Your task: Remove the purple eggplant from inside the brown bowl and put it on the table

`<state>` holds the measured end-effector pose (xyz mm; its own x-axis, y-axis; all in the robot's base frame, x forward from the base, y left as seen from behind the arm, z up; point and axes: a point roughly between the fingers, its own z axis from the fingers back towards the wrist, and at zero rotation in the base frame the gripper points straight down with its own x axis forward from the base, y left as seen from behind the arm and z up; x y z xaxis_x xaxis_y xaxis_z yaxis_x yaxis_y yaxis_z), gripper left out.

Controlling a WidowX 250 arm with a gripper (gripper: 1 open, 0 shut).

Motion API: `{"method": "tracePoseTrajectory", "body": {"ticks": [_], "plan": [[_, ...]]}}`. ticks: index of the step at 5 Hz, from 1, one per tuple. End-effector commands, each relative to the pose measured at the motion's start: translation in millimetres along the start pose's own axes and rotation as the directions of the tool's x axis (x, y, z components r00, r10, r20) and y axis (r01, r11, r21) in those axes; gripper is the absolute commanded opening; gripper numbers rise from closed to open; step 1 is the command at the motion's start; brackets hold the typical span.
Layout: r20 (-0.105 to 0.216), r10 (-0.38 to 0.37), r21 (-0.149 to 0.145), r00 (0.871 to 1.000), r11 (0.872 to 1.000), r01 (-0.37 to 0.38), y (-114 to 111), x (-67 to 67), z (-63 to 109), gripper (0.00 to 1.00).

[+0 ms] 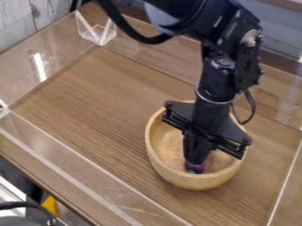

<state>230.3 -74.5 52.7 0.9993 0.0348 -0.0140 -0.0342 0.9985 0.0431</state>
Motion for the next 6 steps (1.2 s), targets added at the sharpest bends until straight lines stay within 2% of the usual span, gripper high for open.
{"method": "tracePoseTrajectory", "body": {"ticks": [1, 2, 4, 6], "plan": [[0.04, -0.076, -0.015, 0.996, 0.997, 0.077, 6.1, 10.9, 0.2, 1.0], [0.038, -0.161, -0.017, 0.986, 0.987, 0.161, 12.1, 14.7, -10.6, 0.0], [0.028, -0.135, -0.021, 0.99, 0.99, 0.136, 14.4, 8.7, -33.3, 0.0], [0.005, -0.196, -0.018, 0.981, 0.98, 0.196, 12.8, 10.8, -62.4, 0.0]]}}
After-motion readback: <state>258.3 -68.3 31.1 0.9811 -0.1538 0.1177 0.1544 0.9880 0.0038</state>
